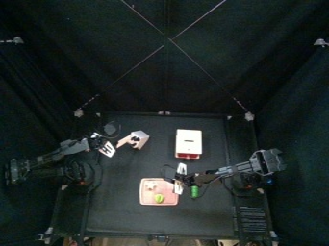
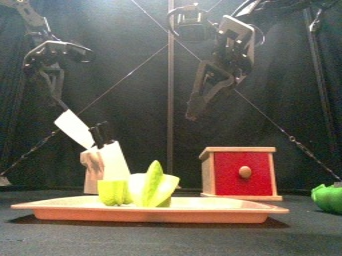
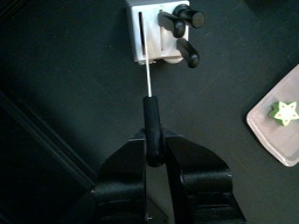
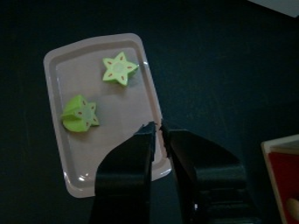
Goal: Put cleaver back in holder
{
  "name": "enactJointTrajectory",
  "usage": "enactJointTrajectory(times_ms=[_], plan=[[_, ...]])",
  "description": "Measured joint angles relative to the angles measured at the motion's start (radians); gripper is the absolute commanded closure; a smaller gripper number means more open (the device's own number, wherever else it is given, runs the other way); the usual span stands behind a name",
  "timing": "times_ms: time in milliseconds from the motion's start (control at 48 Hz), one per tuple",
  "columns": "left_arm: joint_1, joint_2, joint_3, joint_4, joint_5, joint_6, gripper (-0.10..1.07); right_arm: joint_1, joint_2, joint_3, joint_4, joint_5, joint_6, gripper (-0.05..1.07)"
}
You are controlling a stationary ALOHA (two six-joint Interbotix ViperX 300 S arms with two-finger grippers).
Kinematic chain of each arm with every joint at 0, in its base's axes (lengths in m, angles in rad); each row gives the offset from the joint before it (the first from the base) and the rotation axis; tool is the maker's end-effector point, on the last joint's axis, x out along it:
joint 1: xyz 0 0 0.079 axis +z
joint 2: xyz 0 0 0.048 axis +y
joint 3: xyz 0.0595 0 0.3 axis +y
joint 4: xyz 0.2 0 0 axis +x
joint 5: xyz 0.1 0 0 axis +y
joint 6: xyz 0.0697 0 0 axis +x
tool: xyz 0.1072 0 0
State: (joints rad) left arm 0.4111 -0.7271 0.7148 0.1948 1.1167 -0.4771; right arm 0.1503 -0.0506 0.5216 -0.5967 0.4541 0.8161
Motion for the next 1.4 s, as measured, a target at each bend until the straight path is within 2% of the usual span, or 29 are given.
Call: enactJointTrajectory(times_ms=[479, 750, 1042, 1229, 1396], plan=[[0.014, 0.006, 0.003, -0.003, -0.005, 0.023, 0.61, 0.000, 0.002, 0.000, 0.002, 0.000, 0.000, 0.46], [0.028, 0.057, 0.002, -0.020, -0.025, 0.026, 0.61, 0.000, 0.000, 0.002, 0.000, 0.000, 0.000, 0.46], [0.067, 0.069, -0.055, -0.023, -0.026, 0.029, 0.61, 0.000, 0.000, 0.000, 0.002, 0.000, 0.000, 0.46], [0.086, 0.101, -0.066, -0.038, -0.021, 0.081, 0.61, 0.000, 0.002, 0.000, 0.000, 0.000, 0.000, 0.46], [0.109, 0.112, -0.066, -0.101, -0.015, 0.137, 0.61, 0.000, 0.003, 0.000, 0.002, 0.000, 0.000, 0.46]])
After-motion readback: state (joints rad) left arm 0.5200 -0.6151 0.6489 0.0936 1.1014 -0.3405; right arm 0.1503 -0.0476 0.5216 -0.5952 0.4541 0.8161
